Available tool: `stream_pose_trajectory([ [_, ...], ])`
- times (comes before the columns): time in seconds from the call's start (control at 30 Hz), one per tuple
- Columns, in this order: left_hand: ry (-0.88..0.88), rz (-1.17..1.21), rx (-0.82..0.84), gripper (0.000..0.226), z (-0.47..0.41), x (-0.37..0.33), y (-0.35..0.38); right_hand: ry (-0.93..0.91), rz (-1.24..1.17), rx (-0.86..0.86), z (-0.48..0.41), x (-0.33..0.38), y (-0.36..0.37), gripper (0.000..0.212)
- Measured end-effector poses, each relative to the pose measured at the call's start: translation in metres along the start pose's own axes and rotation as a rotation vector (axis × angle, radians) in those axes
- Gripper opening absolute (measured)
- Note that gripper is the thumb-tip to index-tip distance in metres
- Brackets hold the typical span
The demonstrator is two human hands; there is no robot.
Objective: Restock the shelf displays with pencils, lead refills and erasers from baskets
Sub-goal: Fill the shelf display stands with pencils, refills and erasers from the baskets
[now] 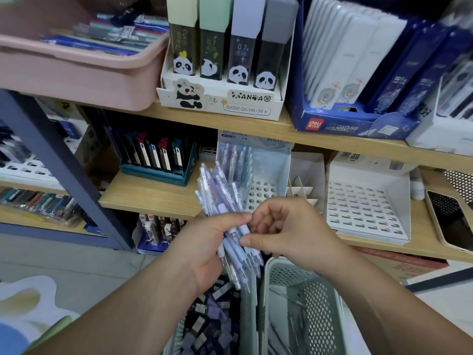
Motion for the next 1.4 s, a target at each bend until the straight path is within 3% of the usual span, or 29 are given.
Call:
stream_pose_trajectory([
  [0.1,-0.027,-0.030,-0.002,0.040,0.003,0.004,-0.001,0.091,0.007,0.024,0.004,-0.006,0.001,0.018],
  [0.2,-0.043,-0.027,-0.025,0.044,0.005,0.007,-0.003,0.114,0.029,0.025,0.005,-0.007,0.004,0.018],
  [0.3,-0.043,-0.011,-0.063,0.052,0.005,0.009,-0.005,0.118,0.065,0.032,0.003,-0.005,0.006,0.031],
  [0.47,-0.056,0.031,-0.051,0.055,0.005,0.011,-0.008,0.153,-0.082,0.084,-0.001,-0.005,0.006,0.046],
  [0.7,-0.051,0.062,0.008,0.047,0.005,0.007,-0.014,0.147,-0.232,0.204,-0.004,-0.008,0.008,0.066],
  [0.93,-0.043,0.090,-0.012,0.037,0.007,0.001,-0.021,0.168,-0.322,0.196,-0.005,-0.008,0.010,0.058],
  [1.0,-0.043,0.110,-0.030,0.038,0.007,-0.001,-0.022,0.185,-0.245,0.197,-0.002,-0.009,0.010,0.066],
  [1.1,-0.059,0.077,-0.024,0.031,0.010,-0.002,-0.016,0.198,-0.142,0.253,0.003,-0.012,0.020,0.104],
  [1.17,-0.073,0.037,-0.027,0.033,0.012,0.000,-0.013,0.171,-0.096,0.268,0.006,-0.011,0.027,0.118],
  [1.3,-0.057,0.003,-0.045,0.059,0.013,0.004,-0.014,0.139,-0.039,0.247,0.006,-0.005,0.032,0.107],
  [1.4,-0.042,0.010,-0.052,0.066,0.014,0.004,-0.017,0.132,-0.022,0.186,0.002,-0.003,0.033,0.082],
])
Point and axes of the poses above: each hand's wrist, its own z-axis away from the middle knuckle, its own y-axis out of the palm, x = y × z, the point moved 3 cm from there along -z, towards the middle knuckle, and after that the axes turned 5 degrees about x, right-handed, at the moved point
